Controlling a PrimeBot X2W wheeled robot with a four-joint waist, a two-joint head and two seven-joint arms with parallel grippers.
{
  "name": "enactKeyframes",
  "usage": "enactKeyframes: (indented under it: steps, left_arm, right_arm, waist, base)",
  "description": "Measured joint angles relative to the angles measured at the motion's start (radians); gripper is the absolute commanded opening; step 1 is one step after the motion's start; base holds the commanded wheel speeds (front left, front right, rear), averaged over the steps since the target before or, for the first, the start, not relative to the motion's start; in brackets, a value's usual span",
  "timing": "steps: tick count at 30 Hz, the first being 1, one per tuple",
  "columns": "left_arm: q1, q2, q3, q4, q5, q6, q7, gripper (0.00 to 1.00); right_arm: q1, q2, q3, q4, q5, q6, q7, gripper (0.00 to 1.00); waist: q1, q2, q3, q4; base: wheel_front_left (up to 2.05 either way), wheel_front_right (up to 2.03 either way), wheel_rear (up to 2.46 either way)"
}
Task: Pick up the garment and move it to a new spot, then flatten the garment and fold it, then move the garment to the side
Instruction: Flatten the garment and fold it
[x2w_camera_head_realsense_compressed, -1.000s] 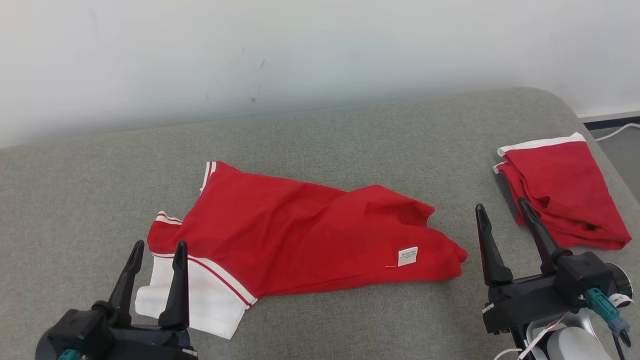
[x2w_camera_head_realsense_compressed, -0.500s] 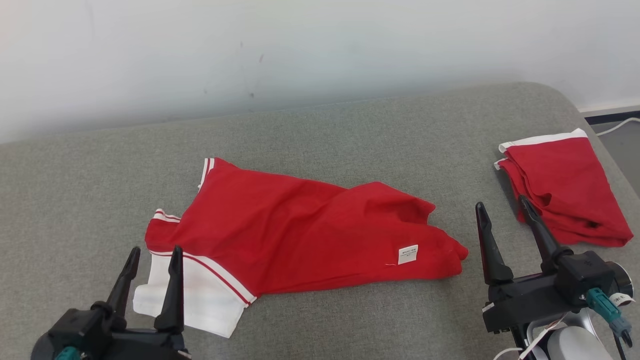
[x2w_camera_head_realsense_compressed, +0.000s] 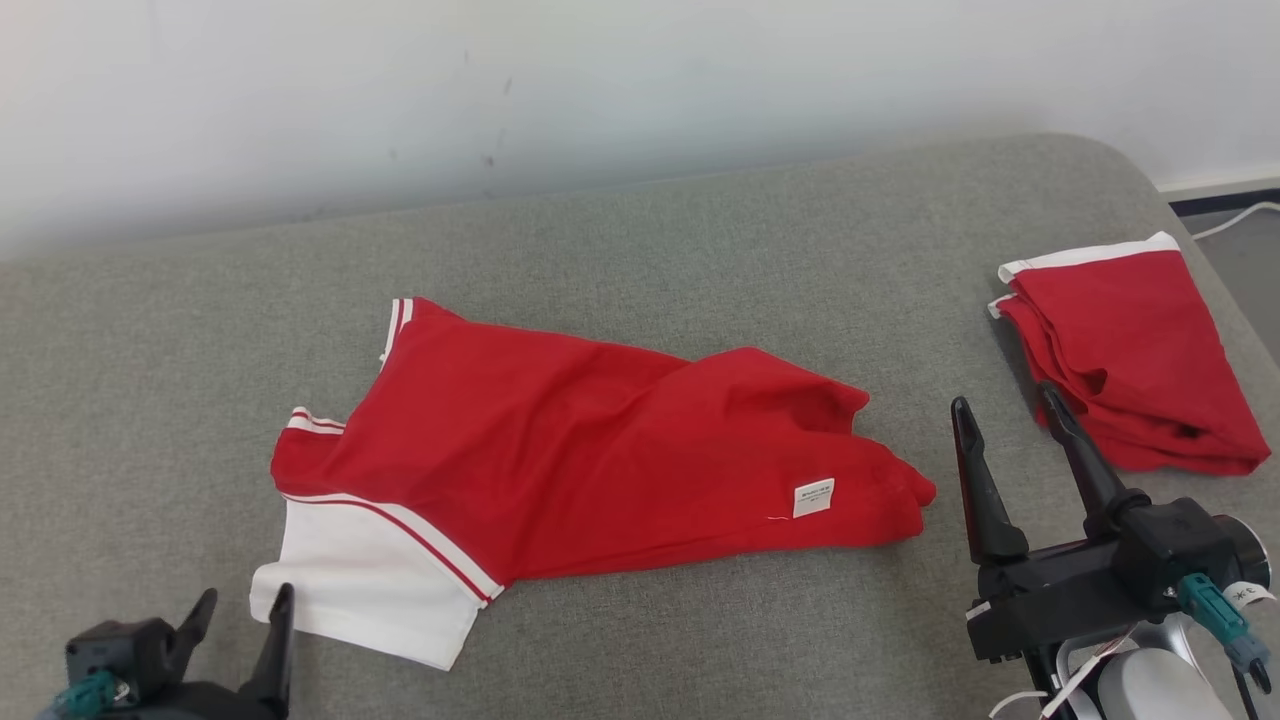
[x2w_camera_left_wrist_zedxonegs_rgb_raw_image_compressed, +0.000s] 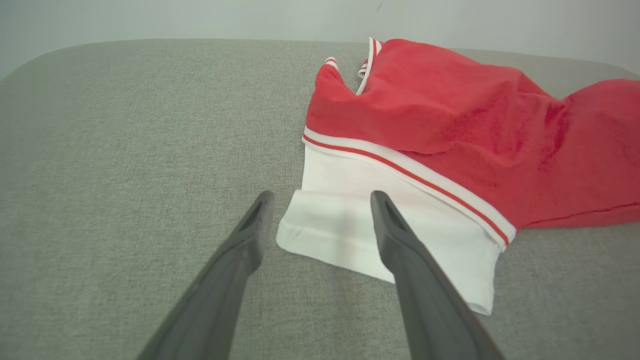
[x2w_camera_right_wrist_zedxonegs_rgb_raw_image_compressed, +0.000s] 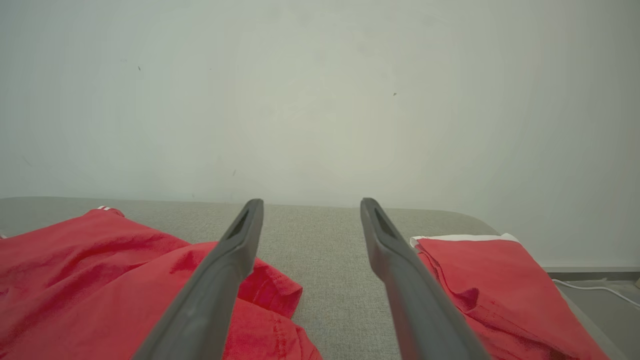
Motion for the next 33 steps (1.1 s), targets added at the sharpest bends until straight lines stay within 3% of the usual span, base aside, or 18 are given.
enactKeyframes:
  steps: [12,22,23,24,25,26,33]
  left_arm:
    - [-0.087,0.037,0.006,0.136,-0.012,-0.018,0.12,1.0]
    - [-0.127,0.022,-0.014,0.184,-0.031,-0.035,0.146,1.0]
    - [-0.128,0.021,-0.014,0.189,-0.031,-0.035,0.146,0.8]
    - [-0.131,0.021,-0.014,0.194,-0.031,-0.035,0.15,0.45]
    - [-0.134,0.022,-0.014,0.198,-0.031,-0.035,0.153,0.31]
    - [-0.136,0.022,-0.014,0.2,-0.031,-0.035,0.153,0.0]
    - [-0.141,0.02,-0.014,0.204,-0.03,-0.035,0.146,0.0]
  right_arm:
    - [-0.032,-0.016,0.007,-0.019,-0.002,0.009,0.01,1.0]
    - [-0.038,-0.022,0.006,-0.017,-0.004,0.009,0.017,1.0]
    - [-0.038,-0.022,0.006,-0.016,-0.004,0.009,0.017,1.0]
    - [-0.039,-0.022,0.007,-0.016,-0.004,0.009,0.017,1.0]
    - [-0.039,-0.022,0.007,-0.016,-0.004,0.009,0.017,1.0]
    - [-0.04,-0.022,0.007,-0.016,-0.004,0.009,0.017,1.0]
    - [-0.037,-0.026,0.013,-0.017,-0.004,0.014,0.031,1.0]
  waist:
    - [0.0,0.0,0.054,-0.016]
    - [0.0,0.0,0.061,-0.021]
    - [0.0,0.0,0.061,-0.021]
    - [0.0,0.0,0.061,-0.021]
    - [-0.0001,0.0,0.06,-0.021]
    - [-0.0001,0.0,0.06,-0.022]
    - [-0.0002,0.0,0.061,-0.021]
  base:
    - [0.0,0.0,0.0]
    - [0.0,0.0,0.0]
    - [0.0,0.0,0.0]
    - [0.0,0.0,0.0]
    - [0.0,0.0,0.0]
    - [0.0,0.0,0.0]
    - [0.0,0.0,0.0]
